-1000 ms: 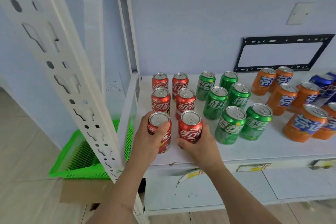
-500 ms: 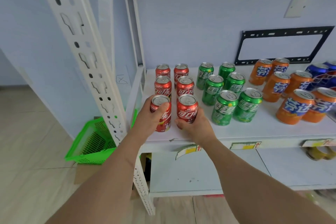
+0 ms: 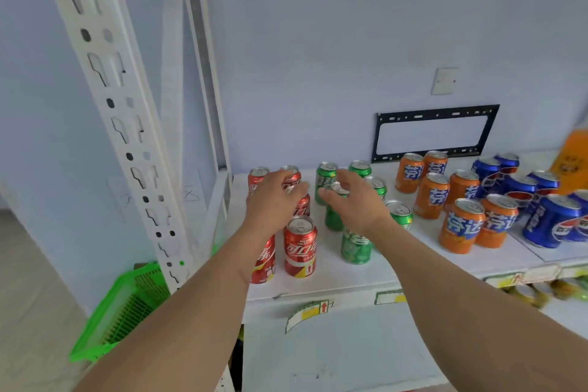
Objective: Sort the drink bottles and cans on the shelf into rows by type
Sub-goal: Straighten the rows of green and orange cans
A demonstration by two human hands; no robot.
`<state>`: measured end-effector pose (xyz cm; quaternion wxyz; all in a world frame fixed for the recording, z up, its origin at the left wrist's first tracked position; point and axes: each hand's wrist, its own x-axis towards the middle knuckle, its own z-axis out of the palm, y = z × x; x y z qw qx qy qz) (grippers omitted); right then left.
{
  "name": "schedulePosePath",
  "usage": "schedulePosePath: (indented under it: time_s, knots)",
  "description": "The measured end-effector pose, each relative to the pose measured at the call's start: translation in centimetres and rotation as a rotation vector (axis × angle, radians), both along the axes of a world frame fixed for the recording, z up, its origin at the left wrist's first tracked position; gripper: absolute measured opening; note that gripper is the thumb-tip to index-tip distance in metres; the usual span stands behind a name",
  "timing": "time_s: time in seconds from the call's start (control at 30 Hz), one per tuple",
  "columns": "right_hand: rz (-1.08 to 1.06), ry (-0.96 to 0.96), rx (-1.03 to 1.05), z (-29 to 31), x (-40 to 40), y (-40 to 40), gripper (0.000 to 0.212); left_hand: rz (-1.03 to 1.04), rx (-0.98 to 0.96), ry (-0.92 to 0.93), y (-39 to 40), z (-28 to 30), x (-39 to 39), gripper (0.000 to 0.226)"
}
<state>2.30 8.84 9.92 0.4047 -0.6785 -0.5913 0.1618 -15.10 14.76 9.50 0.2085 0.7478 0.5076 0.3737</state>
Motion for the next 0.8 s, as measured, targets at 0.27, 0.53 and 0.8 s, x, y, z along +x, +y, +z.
schedulePosePath:
  time_s: [0.27,0.53,0.8]
  knots:
    - [-0.021,-0.137,-0.114,1.6,11.4,8.2,0.070,-0.087,-0.096,0.125,8.2,1.8,8.1,0.066]
    - [0.090,-0.077,-0.362,-1.0,18.1,17.4,0.080,-0.022,-0.360,0.212,15.3,0.3,14.1,0.080]
    - [0.202,-0.071,-0.481,-2.9,18.4,20.9,0.087,-0.017,-0.451,0.435,17.5,-1.6,15.6,0.071]
